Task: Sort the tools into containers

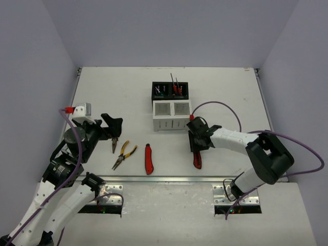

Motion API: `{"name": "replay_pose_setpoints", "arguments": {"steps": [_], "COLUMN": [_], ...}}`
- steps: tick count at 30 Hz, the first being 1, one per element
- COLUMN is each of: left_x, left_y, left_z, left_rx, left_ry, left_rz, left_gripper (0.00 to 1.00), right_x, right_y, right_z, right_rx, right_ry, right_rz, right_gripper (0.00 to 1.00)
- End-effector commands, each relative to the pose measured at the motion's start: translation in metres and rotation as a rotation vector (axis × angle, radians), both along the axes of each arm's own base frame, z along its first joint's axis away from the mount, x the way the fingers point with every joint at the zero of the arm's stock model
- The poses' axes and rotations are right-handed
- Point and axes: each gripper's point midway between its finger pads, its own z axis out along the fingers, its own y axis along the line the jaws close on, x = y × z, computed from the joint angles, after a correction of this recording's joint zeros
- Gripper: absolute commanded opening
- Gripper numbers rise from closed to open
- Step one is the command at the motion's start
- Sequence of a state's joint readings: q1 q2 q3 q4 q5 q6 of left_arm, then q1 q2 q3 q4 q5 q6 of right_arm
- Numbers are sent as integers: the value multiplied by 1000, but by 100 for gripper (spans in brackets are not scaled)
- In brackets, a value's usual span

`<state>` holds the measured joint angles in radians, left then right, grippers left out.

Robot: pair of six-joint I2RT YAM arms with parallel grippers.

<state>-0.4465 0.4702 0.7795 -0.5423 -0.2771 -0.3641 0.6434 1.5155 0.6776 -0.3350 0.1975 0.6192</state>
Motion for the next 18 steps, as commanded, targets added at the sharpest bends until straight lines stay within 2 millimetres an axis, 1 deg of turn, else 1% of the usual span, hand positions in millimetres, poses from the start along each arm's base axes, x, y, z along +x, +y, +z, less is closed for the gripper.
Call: {"name": "replay_pose_setpoints", "arguments": {"steps": [1,2,4,6,7,8,9,10,11,13,17,18], "left_x": [2,2,1,1,1,1,1,0,0,0,0,0], "left_y": [-3,-3,-3,-3,-3,-3,-3,-3,-3,-3,-3,-3], "left_z": [13,13,14,15,15,15,15,15,16,16,16,15], "left_rx": [-17,-17,-19,-20,-20,-20,-21,-22,-23,-23,-23,-22], "left_ry": [-48,-48,-52,-54,-54,-54,-55,-57,-59,-60,-59,-58], "left_rz": [-11,-10,-10,-11,-11,-12,-13,-13,-13,-12,-13,-14], "left_gripper": [100,100,100,100,100,100,100,100,100,100,100,100], "right_x": [-14,-13,-12,-11,-10,-9,-8,-7,-8,-7,0,1], "right_y": [-20,-20,-27,-33,-34,-34,-35,-36,-37,-38,-33,-33], "right_z": [-20,-19,-22,-22,-21,-20,-18,-17,-17,-8,14,16], "right_rx": [-111,-112,-150,-180,-187,-188,-188,-190,-194,-169,-94,-90], "right_ry": [94,95,106,106,105,96,85,78,78,42,-40,-46], "right_rz": [4,2,-19,-36,-40,-44,-48,-52,-56,-75,-100,-102], "right_gripper": [43,45,49,51,49,41,30,25,22,17,15,14]}}
